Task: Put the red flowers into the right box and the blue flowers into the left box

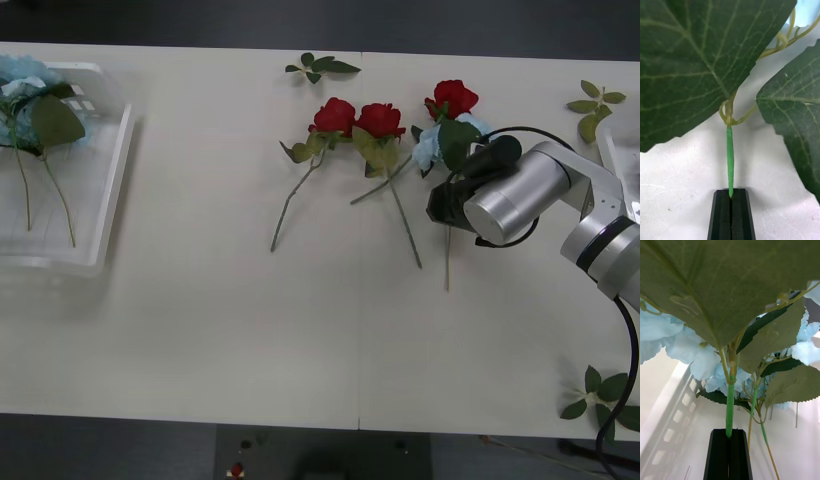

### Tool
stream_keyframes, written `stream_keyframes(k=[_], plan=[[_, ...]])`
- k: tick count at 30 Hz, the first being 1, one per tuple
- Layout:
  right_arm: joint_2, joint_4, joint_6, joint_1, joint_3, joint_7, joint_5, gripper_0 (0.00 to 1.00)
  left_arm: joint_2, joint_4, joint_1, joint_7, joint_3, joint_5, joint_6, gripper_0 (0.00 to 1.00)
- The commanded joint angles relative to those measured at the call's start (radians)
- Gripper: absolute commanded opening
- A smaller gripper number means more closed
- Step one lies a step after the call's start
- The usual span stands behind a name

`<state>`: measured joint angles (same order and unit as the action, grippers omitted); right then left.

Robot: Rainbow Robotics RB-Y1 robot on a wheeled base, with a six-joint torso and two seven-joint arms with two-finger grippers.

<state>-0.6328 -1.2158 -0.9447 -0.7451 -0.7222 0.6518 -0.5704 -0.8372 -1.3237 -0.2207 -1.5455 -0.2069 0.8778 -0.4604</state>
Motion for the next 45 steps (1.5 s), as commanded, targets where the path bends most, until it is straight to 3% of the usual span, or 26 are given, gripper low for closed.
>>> stream_keyframes(k=[1, 5, 6, 8, 11, 18, 26, 36, 41, 45], plan=[[-0.068, -0.073, -0.098, -0.062, 0.009, 0.039, -0.066, 0.0, 0.0, -0.019, -0.008, 0.019, -0.031, 0.015, 0.011, 0.0], [-0.14, -0.162, -0.221, -0.108, 0.066, 0.054, -0.183, 0.0, 0.0, -0.019, -0.009, 0.021, -0.031, 0.021, 0.012, 0.01], [-0.15, -0.174, -0.236, -0.111, 0.079, 0.057, -0.198, 0.0, 0.0, -0.019, -0.008, 0.021, -0.031, 0.021, 0.012, 0.13], [-0.18, -0.226, -0.301, -0.12, 0.141, 0.071, -0.253, 0.0, 0.0, -0.019, -0.009, 0.019, -0.031, 0.023, 0.012, 0.62], [-0.211, -0.297, -0.379, -0.12, 0.219, 0.089, -0.287, 0.0, 0.0, -0.019, -0.009, 0.018, -0.031, 0.021, 0.012, 0.96], [-0.251, -0.416, -0.536, -0.123, 0.365, 0.169, -0.344, 0.0, 0.001, -0.019, -0.009, 0.013, -0.029, 0.017, 0.012, 1.0], [-0.277, -0.426, -0.638, -0.168, 0.589, 0.447, -0.56, 0.0, 0.001, -0.019, -0.008, 0.005, -0.029, 0.015, 0.012, 1.0], [-0.34, -0.421, -0.559, -0.189, 0.707, 0.829, -0.879, 0.0, 0.001, -0.032, -0.009, -0.002, -0.023, 0.036, -0.012, 1.0], [-0.334, -0.384, -0.474, -0.189, 0.707, 0.993, -1.023, 0.0, -0.037, -0.126, -0.009, 0.005, -0.028, 0.119, -0.129, 1.0], [-0.312, -0.38, -0.439, -0.188, 0.681, 1.129, -1.103, 0.0, -0.083, -0.19, -0.014, 0.004, -0.085, 0.222, -0.302, 1.0]])
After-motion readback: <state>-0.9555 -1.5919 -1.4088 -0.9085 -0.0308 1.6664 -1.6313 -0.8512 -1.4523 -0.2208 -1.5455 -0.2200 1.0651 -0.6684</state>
